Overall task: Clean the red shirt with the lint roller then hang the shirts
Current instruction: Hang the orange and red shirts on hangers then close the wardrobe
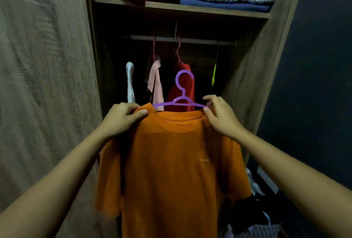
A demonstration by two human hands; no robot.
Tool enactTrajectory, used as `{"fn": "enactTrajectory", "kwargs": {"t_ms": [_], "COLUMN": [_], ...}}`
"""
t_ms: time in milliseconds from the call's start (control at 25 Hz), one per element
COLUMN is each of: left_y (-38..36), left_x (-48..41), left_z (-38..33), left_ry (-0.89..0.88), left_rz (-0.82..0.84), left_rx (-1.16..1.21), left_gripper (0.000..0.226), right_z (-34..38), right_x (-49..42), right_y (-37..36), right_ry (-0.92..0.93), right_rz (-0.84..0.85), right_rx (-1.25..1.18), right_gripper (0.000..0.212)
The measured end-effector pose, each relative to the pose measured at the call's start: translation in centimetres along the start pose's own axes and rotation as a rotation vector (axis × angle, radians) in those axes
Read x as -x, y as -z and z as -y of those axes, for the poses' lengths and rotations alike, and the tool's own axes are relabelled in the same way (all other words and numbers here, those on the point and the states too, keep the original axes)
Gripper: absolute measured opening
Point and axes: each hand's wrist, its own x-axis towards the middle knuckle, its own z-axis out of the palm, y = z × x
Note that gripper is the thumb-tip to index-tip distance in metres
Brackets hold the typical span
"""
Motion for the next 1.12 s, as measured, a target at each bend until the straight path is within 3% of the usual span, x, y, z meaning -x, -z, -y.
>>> {"fn": "enactTrajectory", "kwargs": {"t_ms": [160, 280, 320, 480, 600, 720, 840, 1000, 1120], "left_y": [-4.2, -7.3, -8.1, -8.4, -8.4, -10.1, -12.2, -14.3, -14.4], "left_x": [-0.5, -0.8, -0.8, -2.3, -7.3, -14.8, -21.8, -27.4, -28.6], "left_z": [-5.3, -7.5, -8.2, -10.4, -10.5, -9.5, -8.9, -8.3, -6.9], "left_ry": [0.006, 0.053, 0.050, 0.015, 0.012, 0.025, 0.047, 0.274, 0.407], "left_rz": [-0.162, -0.162, -0.135, -0.019, -0.224, -0.258, -0.270, -0.261, -0.237], "left_rx": [-0.286, -0.370, -0.363, -0.218, -0.102, -0.034, 0.014, 0.194, 0.250], "left_gripper": [0.036, 0.037, 0.036, 0.047, 0.039, 0.035, 0.046, 0.080, 0.080], "right_z": [3.6, 3.2, 2.6, 0.2, -1.2, -2.5, -3.2, -3.5, -3.2], "right_x": [-0.2, -1.1, -1.5, -3.3, -5.4, -7.8, -9.9, -12.2, -13.6], "right_y": [-1.4, -1.0, -0.8, -1.1, -0.8, 0.2, 0.4, 1.1, 1.5], "right_ry": [-0.378, -0.536, -0.572, -0.666, -0.721, -0.618, -0.510, -0.451, -0.412], "right_rz": [0.231, 0.157, 0.133, 0.021, -0.062, -0.034, 0.004, 0.092, 0.145], "right_rx": [-0.674, -0.950, -1.004, -1.003, -1.039, -0.931, -0.827, -0.865, -0.869], "right_gripper": [0.035, 0.016, 0.020, 0.024, 0.020, 0.023, 0.014, 0.024, 0.040]}}
